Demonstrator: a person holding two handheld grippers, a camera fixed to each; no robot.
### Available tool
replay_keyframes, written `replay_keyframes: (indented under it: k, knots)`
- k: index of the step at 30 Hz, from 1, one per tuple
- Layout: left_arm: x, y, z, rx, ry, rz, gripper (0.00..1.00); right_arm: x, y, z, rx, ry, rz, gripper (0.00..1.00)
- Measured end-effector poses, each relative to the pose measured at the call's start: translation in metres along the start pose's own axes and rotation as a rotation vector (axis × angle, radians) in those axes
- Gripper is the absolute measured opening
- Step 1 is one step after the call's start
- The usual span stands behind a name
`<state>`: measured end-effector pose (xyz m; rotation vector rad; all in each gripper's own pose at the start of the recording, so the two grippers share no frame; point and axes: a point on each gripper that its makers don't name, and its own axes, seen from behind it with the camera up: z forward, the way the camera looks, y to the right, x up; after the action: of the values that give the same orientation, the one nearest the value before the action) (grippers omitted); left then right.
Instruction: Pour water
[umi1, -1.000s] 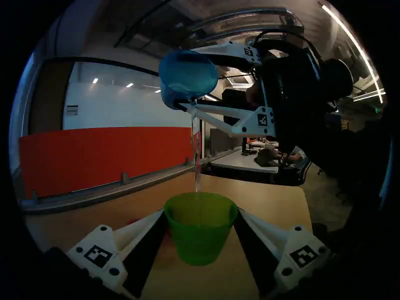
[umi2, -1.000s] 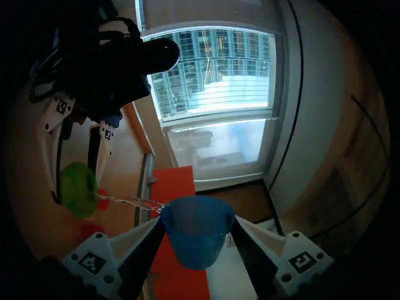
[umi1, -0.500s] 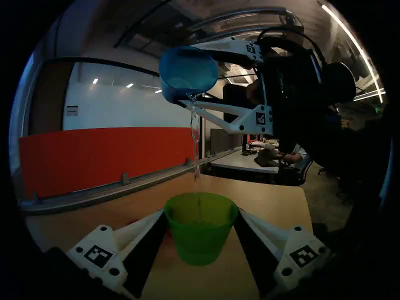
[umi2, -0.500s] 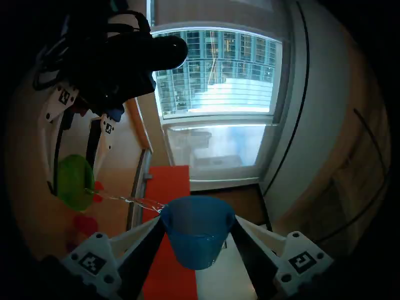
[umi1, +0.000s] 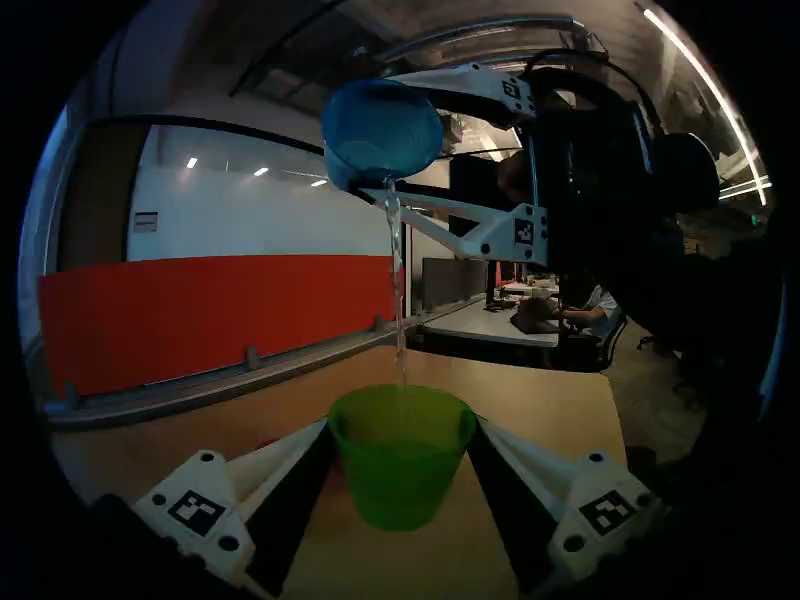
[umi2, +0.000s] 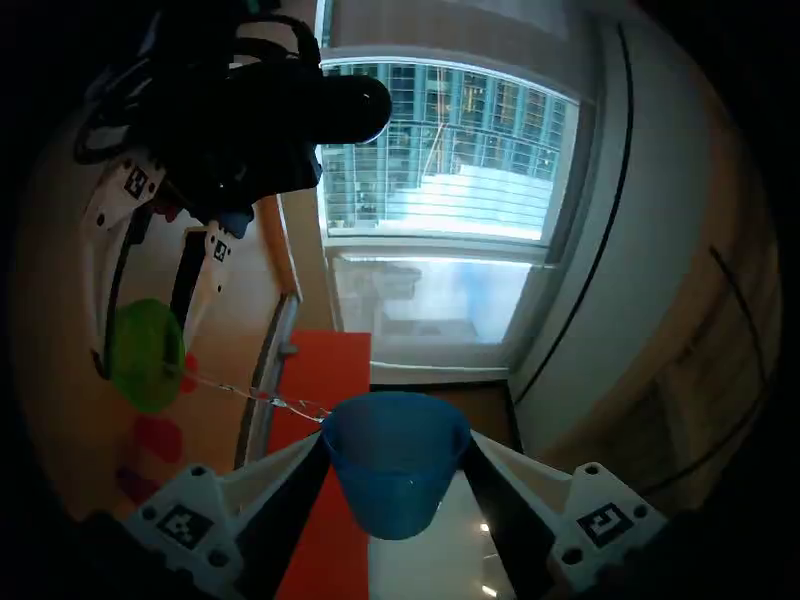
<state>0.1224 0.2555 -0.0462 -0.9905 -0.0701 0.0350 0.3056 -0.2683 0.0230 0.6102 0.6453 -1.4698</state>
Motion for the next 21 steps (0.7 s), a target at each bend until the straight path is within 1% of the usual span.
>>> replay_keyframes:
  k: [15, 17, 21]
  knots:
    - [0.0, -0.003, 0.002, 0.002, 0.004, -0.004, 0.87, 0.01, 0.003, 0.004, -0.01, 0.004, -0.104, 0.91]
    - [0.0, -0.003, 0.002, 0.002, 0.005, -0.004, 0.87, 0.011, 0.001, 0.004, -0.009, 0.005, -0.111, 0.91]
    - [0.0, -0.003, 0.001, 0.002, 0.005, -0.004, 0.87, 0.012, -0.001, 0.004, -0.004, 0.009, -0.084, 0.91]
